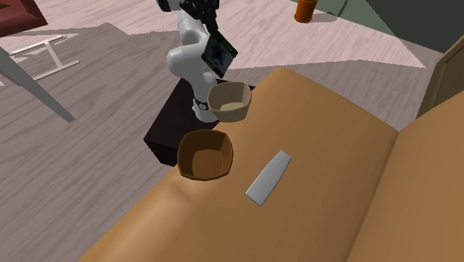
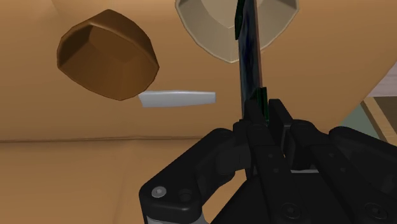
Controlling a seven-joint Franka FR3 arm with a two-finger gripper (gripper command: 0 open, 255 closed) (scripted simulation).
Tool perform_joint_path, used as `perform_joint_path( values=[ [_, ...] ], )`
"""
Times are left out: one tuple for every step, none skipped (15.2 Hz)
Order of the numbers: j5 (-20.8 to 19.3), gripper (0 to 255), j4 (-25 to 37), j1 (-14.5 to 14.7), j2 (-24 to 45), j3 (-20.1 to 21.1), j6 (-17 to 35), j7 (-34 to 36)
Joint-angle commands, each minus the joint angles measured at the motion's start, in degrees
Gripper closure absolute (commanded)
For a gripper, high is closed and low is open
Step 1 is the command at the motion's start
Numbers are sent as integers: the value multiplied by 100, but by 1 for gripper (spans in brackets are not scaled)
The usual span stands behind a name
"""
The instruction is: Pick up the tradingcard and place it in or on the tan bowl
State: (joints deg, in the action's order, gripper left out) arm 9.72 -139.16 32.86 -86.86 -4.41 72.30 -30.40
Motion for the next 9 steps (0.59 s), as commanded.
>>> perform_joint_path(
  values=[
    [-19,255,-195,-15,-141,-18,51,-25],
    [-24,255,-295,-23,-217,-23,73,-34],
    [-29,255,-394,-32,-294,-28,94,-43],
    [-34,255,-493,-41,-371,-32,114,-52],
    [-39,255,-592,-50,-449,-38,133,-60],
    [-45,255,-690,-58,-527,-43,152,-68],
    [-50,255,-787,-67,-605,-49,169,-76],
    [-56,255,-884,-76,-685,-55,185,-84],
    [-61,255,-980,-86,-764,-61,200,-92]
  ],
)
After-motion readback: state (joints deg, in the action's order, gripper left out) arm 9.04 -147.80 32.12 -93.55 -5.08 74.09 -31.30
